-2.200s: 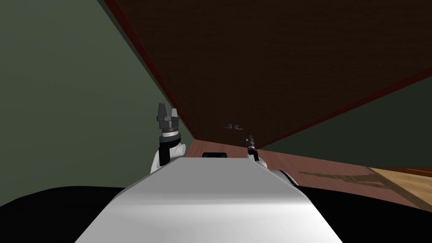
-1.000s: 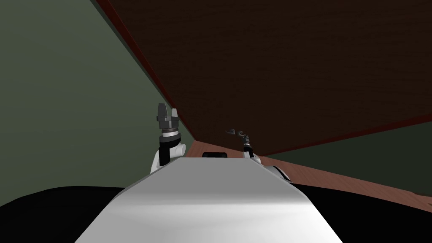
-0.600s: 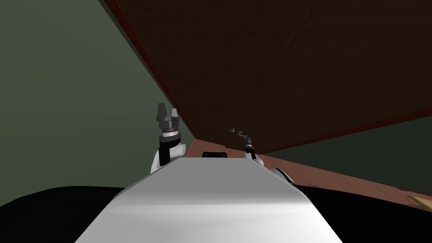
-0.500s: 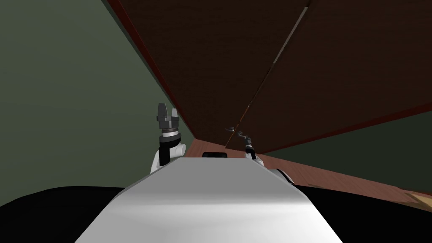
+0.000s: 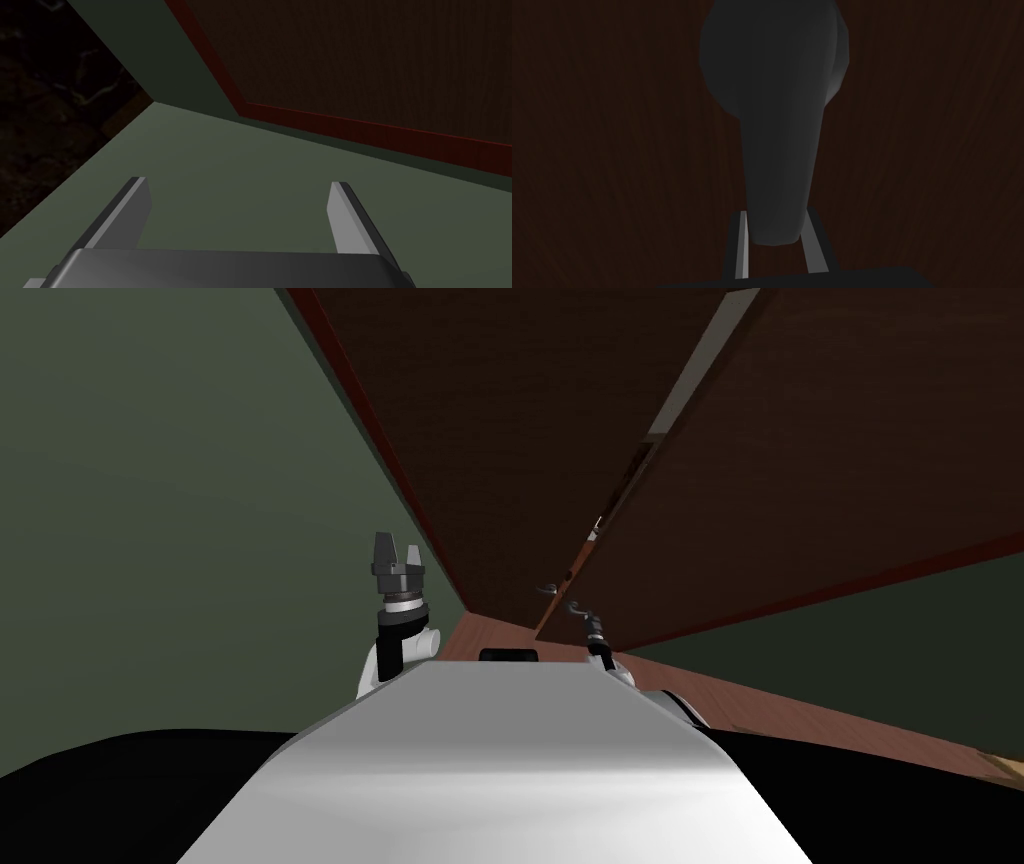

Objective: Pull the door open

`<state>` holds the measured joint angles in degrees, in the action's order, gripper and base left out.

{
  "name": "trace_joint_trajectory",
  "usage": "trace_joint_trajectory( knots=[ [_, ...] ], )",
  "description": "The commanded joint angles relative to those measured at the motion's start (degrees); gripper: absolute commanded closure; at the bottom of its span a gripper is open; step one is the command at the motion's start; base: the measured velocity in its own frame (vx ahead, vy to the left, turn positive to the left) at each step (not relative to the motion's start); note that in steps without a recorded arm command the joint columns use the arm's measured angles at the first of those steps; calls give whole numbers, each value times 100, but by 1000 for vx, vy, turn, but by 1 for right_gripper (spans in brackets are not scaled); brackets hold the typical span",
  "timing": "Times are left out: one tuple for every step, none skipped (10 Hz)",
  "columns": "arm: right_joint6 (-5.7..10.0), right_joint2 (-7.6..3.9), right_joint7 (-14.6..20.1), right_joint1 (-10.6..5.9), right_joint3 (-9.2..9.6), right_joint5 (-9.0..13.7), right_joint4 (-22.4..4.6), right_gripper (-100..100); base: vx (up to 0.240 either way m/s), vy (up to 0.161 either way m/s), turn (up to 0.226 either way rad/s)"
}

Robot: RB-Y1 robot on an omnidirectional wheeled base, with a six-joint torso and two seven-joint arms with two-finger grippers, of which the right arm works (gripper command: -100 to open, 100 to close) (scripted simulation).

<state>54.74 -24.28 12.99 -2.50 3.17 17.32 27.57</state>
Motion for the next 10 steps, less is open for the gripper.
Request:
trace_joint_trajectory(
  knots=[
    [64, -22, 118, 71, 127, -62, 52, 100, -170, -3, 125],
    [139, -31, 216, 85, 242, -119, 98, 100, -210, -46, 169],
    [161, -32, 245, 88, 279, -137, 114, 100, -184, -54, 148],
    [161, -32, 245, 88, 279, -137, 116, 100, -85, -27, 9],
    [221, -29, 323, 91, 378, -187, 155, 100, -83, -40, 96],
    [261, -23, 374, 89, 447, -222, 185, 100, -108, -67, 174],
    [196, -77, 315, 130, 343, -165, 160, 100, -46, -44, 29],
    [321, -134, 406, 208, 438, -195, 179, 100, -108, -29, 116],
    [404, -169, 461, 259, 498, -214, 186, 100, -188, -28, 147],
    [500, -209, 523, 317, 567, -236, 195, 100, -207, -36, 155]
  ],
)
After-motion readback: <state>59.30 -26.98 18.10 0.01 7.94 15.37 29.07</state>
